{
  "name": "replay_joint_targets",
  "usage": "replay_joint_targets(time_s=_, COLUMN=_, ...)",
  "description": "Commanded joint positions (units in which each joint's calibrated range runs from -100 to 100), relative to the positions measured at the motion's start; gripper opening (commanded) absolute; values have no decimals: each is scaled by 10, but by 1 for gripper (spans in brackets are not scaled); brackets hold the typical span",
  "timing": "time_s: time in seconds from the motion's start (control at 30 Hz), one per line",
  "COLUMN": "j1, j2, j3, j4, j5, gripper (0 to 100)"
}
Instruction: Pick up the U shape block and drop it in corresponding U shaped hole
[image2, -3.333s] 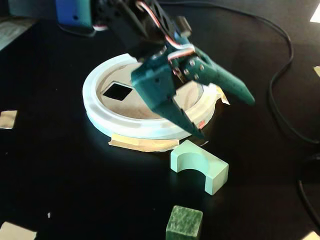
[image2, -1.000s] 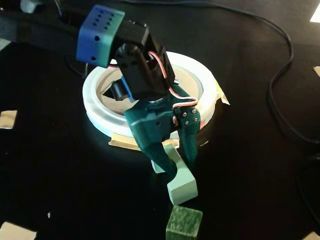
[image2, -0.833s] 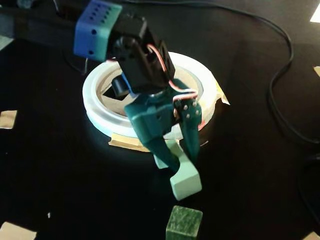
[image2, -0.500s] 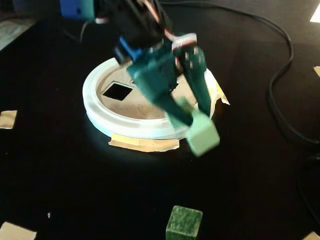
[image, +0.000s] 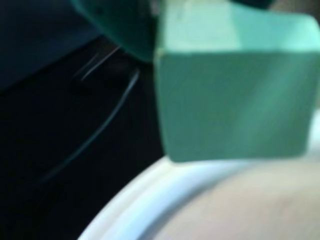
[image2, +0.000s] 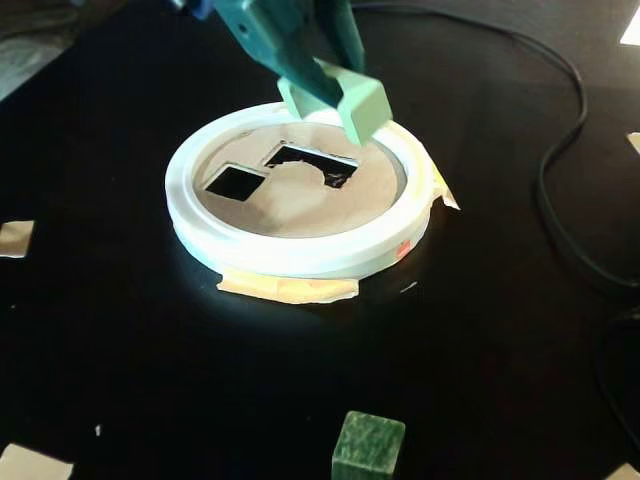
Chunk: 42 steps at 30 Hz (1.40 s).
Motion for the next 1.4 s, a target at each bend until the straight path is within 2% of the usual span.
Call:
replay_joint_targets(time_s=0.0, j1=-67, j2=-49, j3=-63, j4=1, j5=-3, gripper=1)
replay_joint_targets(time_s=0.13, j1=-102, j2=-26, j3=-63, j4=-7, j5=-3, gripper=1)
replay_joint_targets(time_s=0.53, j1=-88, j2=96, j3=-64, j4=-43, j5=-3, gripper=1)
replay_joint_targets(time_s=1.2, j1=-103, j2=140, j3=-62, j4=-50, j5=-3, gripper=1)
replay_joint_targets(time_s=1.33, j1=-103, j2=158, j3=-63, j4=-51, j5=-3, gripper=6)
replay_joint_targets(time_s=1.37, j1=-103, j2=164, j3=-63, j4=-51, j5=-3, gripper=11)
